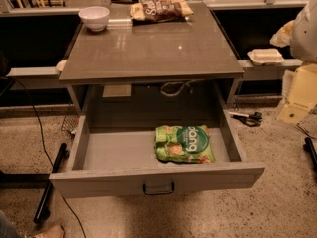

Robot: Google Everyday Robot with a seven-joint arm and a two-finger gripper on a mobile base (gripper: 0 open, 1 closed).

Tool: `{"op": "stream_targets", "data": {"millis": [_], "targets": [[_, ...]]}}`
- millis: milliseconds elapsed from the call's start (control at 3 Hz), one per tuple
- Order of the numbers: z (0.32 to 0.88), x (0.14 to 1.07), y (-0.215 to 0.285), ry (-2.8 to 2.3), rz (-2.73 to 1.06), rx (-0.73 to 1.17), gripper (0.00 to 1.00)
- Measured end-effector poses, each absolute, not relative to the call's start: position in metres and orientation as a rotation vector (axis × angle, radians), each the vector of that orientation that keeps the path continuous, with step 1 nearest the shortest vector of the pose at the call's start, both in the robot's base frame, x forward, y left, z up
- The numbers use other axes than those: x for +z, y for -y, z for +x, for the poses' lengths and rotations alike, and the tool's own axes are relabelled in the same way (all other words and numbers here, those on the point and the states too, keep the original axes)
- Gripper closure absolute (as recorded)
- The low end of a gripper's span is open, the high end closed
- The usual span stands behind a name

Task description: Pick green rice chip bag from top drawer and place on counter

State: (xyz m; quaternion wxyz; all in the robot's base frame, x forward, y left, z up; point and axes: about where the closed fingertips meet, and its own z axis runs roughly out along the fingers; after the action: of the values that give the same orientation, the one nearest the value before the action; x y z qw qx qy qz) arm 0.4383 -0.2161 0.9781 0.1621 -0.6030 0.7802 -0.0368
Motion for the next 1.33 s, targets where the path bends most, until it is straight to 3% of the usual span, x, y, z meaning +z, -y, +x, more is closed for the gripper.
{"op": "stream_targets", "data": {"millis": [333, 1333], "targets": [[0.438, 0.978, 0.216, -2.226, -1.721, -0.105, 0.0], [0.515, 0.832, 0.193, -2.173, -1.884, 0.075, 0.0]]}}
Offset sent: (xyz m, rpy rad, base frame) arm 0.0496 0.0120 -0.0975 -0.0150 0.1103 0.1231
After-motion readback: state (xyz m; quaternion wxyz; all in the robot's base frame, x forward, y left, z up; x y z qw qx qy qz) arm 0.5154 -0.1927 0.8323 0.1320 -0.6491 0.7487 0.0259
